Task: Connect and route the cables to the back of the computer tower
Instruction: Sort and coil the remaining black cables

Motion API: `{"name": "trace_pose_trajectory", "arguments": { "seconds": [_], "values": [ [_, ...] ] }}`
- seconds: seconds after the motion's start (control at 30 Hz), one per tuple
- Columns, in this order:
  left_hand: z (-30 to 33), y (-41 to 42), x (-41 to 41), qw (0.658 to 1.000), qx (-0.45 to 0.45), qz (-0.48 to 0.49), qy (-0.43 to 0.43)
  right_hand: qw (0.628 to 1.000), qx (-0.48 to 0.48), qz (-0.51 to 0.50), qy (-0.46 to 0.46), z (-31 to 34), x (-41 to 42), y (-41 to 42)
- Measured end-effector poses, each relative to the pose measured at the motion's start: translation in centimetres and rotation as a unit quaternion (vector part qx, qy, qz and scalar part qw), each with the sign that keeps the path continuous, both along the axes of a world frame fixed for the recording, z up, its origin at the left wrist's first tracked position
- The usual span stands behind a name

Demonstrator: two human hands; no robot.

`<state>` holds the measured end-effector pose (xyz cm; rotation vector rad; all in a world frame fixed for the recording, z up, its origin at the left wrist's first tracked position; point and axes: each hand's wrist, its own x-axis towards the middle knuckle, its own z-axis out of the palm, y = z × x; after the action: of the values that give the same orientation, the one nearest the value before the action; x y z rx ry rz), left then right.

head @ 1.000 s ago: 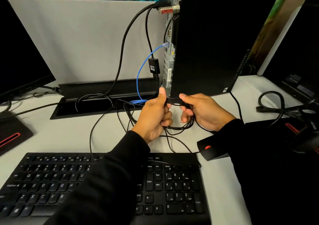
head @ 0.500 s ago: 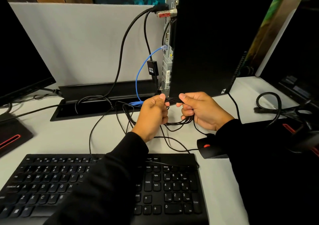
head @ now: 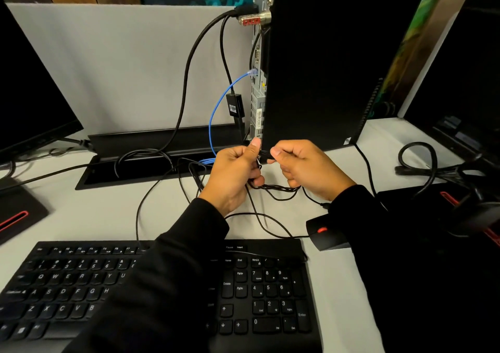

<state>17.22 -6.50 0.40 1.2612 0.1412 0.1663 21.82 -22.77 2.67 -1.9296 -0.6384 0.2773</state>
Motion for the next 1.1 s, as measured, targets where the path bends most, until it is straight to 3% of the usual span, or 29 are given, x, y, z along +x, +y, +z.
{"name": "trace_pose_trajectory", "arguments": {
  "seconds": [0.2,0.37,0.6,0.83,1.1],
  "values": [
    [-0.6,0.2,0.3,0.998,-0.040,0.021,0.038,0.988,-0.049,0.041,-0.139,-0.9,-0.8,-0.1],
    [-0.2,2.2,0.4,0.988,-0.129,0.027,0.080,0.947,-0.220,0.048,-0.229,-2.0,-0.3,0.3],
    [-0.8,3.0,-0.2,0.974,-0.207,-0.005,0.095,0.953,-0.210,0.070,-0.205,-1.4,-1.1,0.4],
    [-0.6,2.8,-0.5,0.946,-0.305,-0.025,0.105,0.946,-0.215,0.047,-0.238,-2.2,-0.5,0.2],
    [0.3,2.8,-0.4,0.963,-0.235,0.000,0.131,0.943,-0.192,0.064,-0.265,-2.7,-0.1,0.0]
  ]
}}
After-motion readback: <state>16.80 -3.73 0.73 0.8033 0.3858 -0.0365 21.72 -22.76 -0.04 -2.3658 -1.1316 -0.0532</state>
